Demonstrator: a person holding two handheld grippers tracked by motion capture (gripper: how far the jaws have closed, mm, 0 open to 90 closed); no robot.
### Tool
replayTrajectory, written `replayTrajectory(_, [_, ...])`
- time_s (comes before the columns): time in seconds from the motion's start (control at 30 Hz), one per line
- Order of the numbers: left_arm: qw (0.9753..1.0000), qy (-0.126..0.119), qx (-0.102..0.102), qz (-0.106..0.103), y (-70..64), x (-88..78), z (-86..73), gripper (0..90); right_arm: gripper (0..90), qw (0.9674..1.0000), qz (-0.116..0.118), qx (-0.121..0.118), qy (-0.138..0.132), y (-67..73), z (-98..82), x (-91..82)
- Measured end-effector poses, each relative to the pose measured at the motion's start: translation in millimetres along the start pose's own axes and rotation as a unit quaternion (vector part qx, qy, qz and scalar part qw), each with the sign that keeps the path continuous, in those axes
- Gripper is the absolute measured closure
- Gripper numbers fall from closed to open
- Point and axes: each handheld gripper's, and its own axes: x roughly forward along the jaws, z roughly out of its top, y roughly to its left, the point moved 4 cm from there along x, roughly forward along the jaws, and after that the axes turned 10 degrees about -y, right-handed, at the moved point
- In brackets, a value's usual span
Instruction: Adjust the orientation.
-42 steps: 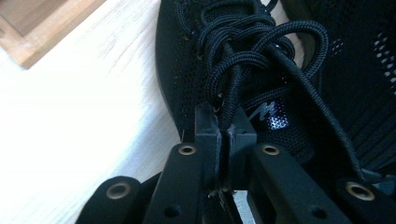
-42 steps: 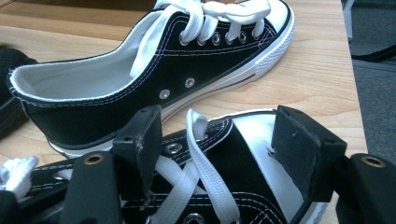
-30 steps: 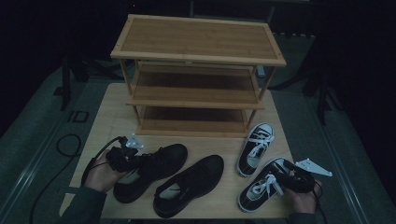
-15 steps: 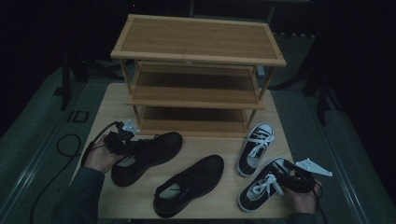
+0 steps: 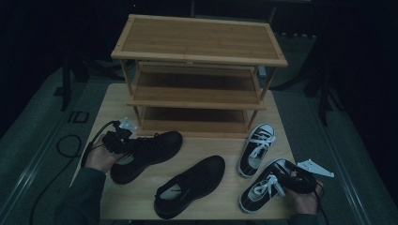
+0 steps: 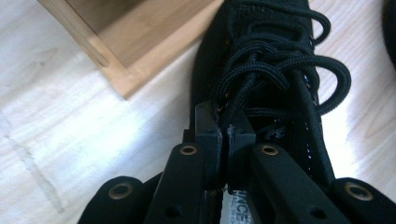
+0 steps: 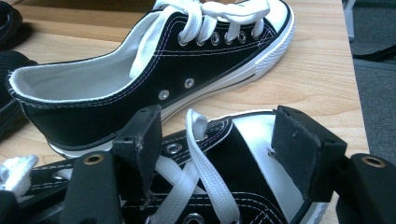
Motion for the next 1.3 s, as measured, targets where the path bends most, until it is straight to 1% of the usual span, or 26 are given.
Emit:
replayTrajectory(0.07, [0.9999, -0.001, -0.011, -0.006, 0.2, -2.0, -0.9, 78.9, 33.3, 1.0000, 0.000, 0.000, 0.000, 0.0, 0.0, 0.0])
replayTrajectory(0.1, [0.9999, -0.001, -0.012, -0.007, 0.0, -3.3, -0.8, 74.2, 33.3, 1.0000, 0.000, 0.000, 0.000, 0.1, 0.0, 0.0])
replayTrajectory(0.2, [0.9999, 0.001, -0.011, -0.008, -1.7, -8.3, 0.7, 64.9, 33.3, 1.0000, 0.000, 0.000, 0.001, 0.2, 0.2, -0.1])
replayTrajectory(0.27, [1.0000, 0.000, -0.008, -0.002, -2.9, -12.6, 2.5, 61.1, 33.3, 1.0000, -0.001, 0.001, 0.001, 0.1, 0.2, 0.0])
replayTrajectory(0.3, [1.0000, -0.001, -0.004, 0.005, -3.2, -14.5, 3.3, 59.9, 33.3, 1.0000, -0.002, 0.001, 0.001, 0.2, 0.2, 0.1])
replayTrajectory(0.37, [0.9999, -0.003, 0.000, 0.013, -4.1, -18.1, 4.9, 58.9, 33.3, 1.0000, -0.002, -0.001, 0.001, 0.5, 0.3, 0.2])
replayTrajectory(0.5, [0.9998, -0.010, 0.002, 0.015, -7.5, -24.4, 8.5, 57.4, 33.3, 1.0000, -0.003, -0.005, 0.003, 1.1, 0.6, 0.2])
replayTrajectory(0.8, [0.9997, -0.014, 0.014, 0.011, -15.7, -32.1, 17.2, 58.1, 32.7, 1.0000, -0.002, -0.003, 0.005, 0.8, 0.7, 0.4])
replayTrajectory(0.97, [0.9996, -0.019, 0.020, 0.005, -21.2, -35.5, 21.6, 58.1, 32.6, 1.0000, -0.002, -0.004, 0.008, 0.9, 1.1, 0.6])
replayTrajectory(1.1, [0.9995, -0.021, 0.024, 0.004, -24.6, -36.6, 24.5, 58.1, 32.4, 0.9999, -0.002, -0.005, 0.009, 0.8, 1.2, 0.6])
replayTrajectory(1.3, [0.9992, -0.026, 0.029, -0.009, -32.4, -38.6, 31.1, 58.1, 31.4, 1.0000, 0.000, -0.004, 0.008, 0.8, 1.0, 0.9])
